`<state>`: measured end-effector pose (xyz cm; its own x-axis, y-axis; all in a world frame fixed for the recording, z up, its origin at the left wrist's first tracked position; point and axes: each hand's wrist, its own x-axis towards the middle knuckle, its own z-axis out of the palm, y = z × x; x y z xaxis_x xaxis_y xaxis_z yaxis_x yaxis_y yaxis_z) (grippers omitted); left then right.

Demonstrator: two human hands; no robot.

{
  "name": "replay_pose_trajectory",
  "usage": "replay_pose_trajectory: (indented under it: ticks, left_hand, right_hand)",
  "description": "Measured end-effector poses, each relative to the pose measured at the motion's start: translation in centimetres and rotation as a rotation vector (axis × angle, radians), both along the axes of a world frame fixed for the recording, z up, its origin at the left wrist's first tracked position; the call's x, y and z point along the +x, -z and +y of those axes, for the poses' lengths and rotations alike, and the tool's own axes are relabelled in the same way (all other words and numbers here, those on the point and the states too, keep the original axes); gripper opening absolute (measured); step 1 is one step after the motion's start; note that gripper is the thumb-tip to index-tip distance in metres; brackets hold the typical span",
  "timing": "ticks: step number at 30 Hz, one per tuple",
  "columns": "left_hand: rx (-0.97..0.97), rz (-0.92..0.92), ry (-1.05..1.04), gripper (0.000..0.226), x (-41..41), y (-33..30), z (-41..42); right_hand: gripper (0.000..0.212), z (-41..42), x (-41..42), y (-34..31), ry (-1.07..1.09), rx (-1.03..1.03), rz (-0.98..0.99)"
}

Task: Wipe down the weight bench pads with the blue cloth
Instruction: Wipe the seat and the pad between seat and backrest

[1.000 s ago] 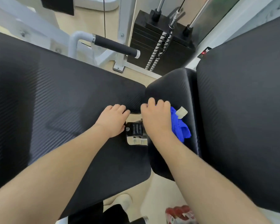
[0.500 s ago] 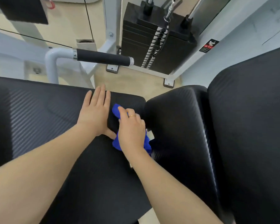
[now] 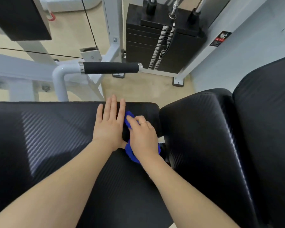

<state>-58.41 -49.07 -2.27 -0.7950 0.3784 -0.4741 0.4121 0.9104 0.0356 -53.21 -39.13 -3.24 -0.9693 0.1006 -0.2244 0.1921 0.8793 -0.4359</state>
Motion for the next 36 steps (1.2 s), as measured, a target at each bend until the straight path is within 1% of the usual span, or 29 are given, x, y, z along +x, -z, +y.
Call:
replay_pose_trajectory:
  ticks: [2, 5, 8, 11, 13, 16, 17, 18, 20, 22, 23, 26, 28, 30, 32, 34, 36]
  left_hand:
    - [-0.008, -0.008, 0.015, 0.139, 0.0, 0.0, -0.1]
    - [-0.061, -0.016, 0.019, 0.147, 0.0, 0.4, 0.1]
    - [-0.082, -0.022, 0.017, 0.148, -0.2, 0.3, 0.2]
    - [-0.089, -0.026, 0.02, 0.149, -0.2, 0.1, 0.4]
    - [-0.092, -0.031, 0.021, 0.149, -0.1, -0.2, 0.4]
    - [-0.065, -0.033, 0.033, 0.149, 0.1, -0.6, 0.3]
    - [-0.058, -0.024, 0.04, 0.148, 0.2, -0.6, 0.2]
    - [-0.058, -0.022, 0.053, 0.145, 0.2, -0.6, 0.2]
    - [-0.062, -0.022, 0.063, 0.14, 0.2, 0.0, -0.2]
    - [-0.063, -0.018, 0.074, 0.135, 0.3, 0.3, -0.3]
    - [-0.062, -0.011, 0.074, 0.134, 0.3, 0.3, -0.3]
    - [-0.048, 0.007, 0.033, 0.133, 0.7, 0.1, -0.4]
    - [-0.051, 0.01, -0.051, 0.131, 1.7, -0.2, -0.2]
    - [-0.079, 0.029, -0.178, 0.126, 3.2, -0.5, 0.2]
    - [-0.111, 0.066, -0.247, 0.114, 5.0, -0.9, 0.6]
    - [-0.123, 0.108, -0.245, 0.1, 6.3, -1.0, 1.0]
    - [-0.106, 0.117, -0.253, 0.095, 6.5, -0.8, 0.9]
  right_hand:
    - [0.05, -0.2, 0.1, 0.6, -0.044, 0.091, 0.005]
    - [0.043, 0.7, -2.4, 0.6, -0.064, 0.204, 0.078]
    - [0.044, 1.5, -4.0, -0.2, -0.208, 0.323, 0.032]
    - [0.036, 2.3, -3.1, -2.2, -0.333, 0.493, 0.023]
    - [0.029, 3.1, -1.3, -3.9, -0.475, 0.562, -0.059]
    - [0.025, 4.1, 1.5, -6.3, -0.831, 0.688, -0.216]
    - [0.025, 4.8, 1.5, -7.1, -0.897, 0.753, -0.218]
    - [0.024, 5.5, 0.6, -7.7, -0.88, 0.806, -0.181]
    - [0.023, 6.2, -2.4, -8.7, -0.697, 0.861, -0.066]
    - [0.027, 6.4, -4.7, -9.6, -0.513, 0.881, -0.055]
    - [0.028, 6.1, -5.0, -9.6, -0.486, 0.902, -0.072]
    - [0.027, 5.3, -2.3, -8.9, -0.566, 0.967, -0.108]
    - [0.029, 5.2, 0.5, -8.4, -0.542, 0.92, -0.135]
    - [0.029, 5.3, 3.2, -8.4, -0.509, 0.822, -0.227]
    - [0.026, 5.2, 6.1, -8.7, -0.641, 0.828, -0.312]
    - [0.024, 5.5, 7.9, -9.0, -0.785, 0.898, -0.354]
    - [0.025, 5.9, 6.5, -9.6, -0.777, 0.891, -0.302]
